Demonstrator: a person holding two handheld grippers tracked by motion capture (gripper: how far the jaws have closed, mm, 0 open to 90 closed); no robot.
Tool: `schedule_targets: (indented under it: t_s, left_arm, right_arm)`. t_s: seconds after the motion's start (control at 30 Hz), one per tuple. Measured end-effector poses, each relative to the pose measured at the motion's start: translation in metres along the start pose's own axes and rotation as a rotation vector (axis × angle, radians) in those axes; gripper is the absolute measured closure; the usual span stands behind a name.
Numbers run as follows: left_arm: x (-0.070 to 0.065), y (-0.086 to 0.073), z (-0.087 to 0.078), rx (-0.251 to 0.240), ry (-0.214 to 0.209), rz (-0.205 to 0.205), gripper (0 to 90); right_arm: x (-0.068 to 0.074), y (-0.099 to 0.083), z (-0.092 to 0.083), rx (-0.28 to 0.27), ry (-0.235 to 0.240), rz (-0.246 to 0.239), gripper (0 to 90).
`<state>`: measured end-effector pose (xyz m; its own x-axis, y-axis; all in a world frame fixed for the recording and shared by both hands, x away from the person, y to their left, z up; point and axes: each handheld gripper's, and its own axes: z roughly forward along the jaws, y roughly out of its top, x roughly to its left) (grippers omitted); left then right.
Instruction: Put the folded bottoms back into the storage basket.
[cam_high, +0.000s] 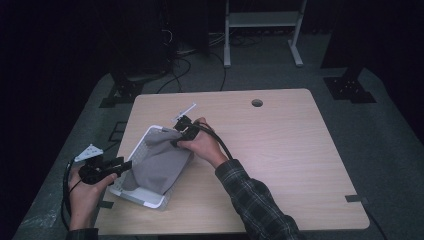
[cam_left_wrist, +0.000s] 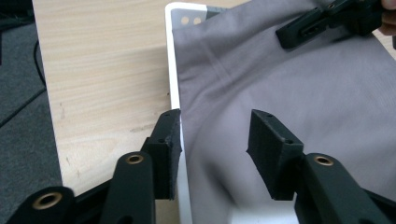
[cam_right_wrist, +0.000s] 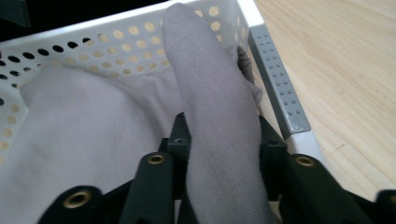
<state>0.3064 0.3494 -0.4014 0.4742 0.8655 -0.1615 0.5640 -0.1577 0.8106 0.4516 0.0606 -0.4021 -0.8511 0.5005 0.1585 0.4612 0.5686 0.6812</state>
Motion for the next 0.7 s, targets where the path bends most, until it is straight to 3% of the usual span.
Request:
schedule_targets:
  t_s: [0.27, 0.47, 0.7]
  left_arm:
    - [-0.015, 0.006, 0.005, -0.007, -0.053, 0.016, 50.1]
    - [-0.039, 0.01, 0.014, -0.003, -0.125, 0.047, 43.4]
    - [-0.073, 0.012, 0.023, 0.009, -0.198, 0.065, 31.7]
  right_arm:
    - [-0.004, 0.003, -0.023, -0.096, -0.005, -0.009, 53.8]
    - [-0.015, -0.005, -0.052, -0.159, -0.006, -0.021, 52.2]
    - [-0.033, -0.028, -0.073, -0.167, -0.018, -0.008, 51.0]
